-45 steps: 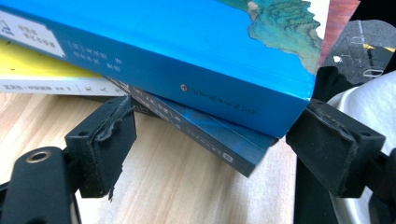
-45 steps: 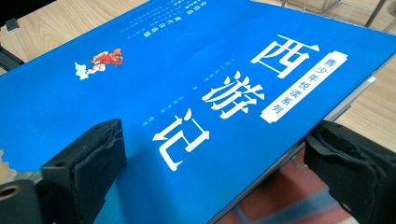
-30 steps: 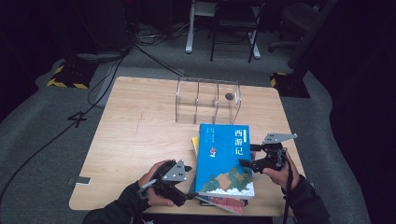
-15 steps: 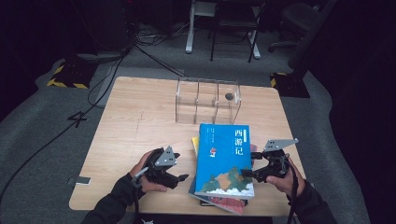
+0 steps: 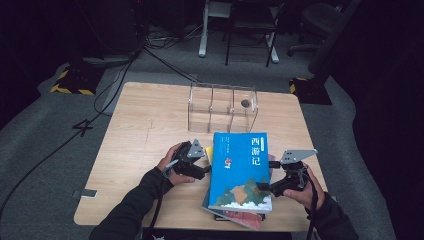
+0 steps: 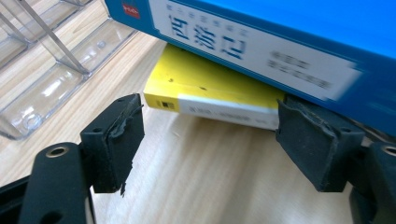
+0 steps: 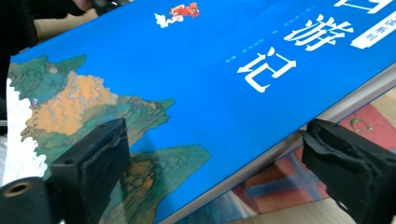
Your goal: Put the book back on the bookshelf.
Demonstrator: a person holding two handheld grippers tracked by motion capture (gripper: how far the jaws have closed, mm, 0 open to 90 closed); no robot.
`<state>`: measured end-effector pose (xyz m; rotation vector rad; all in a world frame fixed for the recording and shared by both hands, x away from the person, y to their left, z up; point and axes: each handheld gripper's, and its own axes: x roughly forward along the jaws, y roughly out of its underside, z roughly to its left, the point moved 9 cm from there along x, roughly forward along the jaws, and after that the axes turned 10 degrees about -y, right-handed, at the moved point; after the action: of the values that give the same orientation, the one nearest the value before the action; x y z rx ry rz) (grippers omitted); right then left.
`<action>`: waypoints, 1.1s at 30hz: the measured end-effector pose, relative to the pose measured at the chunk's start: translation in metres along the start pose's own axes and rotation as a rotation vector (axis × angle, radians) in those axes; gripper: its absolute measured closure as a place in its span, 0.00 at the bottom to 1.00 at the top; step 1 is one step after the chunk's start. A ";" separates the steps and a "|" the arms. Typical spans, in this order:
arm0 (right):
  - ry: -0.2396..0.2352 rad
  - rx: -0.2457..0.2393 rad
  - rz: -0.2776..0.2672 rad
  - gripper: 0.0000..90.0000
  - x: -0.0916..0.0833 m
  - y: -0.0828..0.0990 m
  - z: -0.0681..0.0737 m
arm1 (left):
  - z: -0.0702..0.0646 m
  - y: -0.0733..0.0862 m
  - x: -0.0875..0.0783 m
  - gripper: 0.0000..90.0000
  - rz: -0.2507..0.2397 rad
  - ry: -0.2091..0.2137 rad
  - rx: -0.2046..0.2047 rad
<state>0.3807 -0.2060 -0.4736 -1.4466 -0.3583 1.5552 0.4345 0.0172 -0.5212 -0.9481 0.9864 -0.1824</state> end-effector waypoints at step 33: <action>-0.093 -0.046 -0.174 0.76 0.019 -0.047 -0.028 | 0.026 -0.006 0.007 0.27 -0.066 -0.018 -0.106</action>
<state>0.4284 -0.1779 -0.4570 -1.3431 -0.5632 1.4838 0.4603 0.0253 -0.5156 -1.0779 0.9565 -0.1779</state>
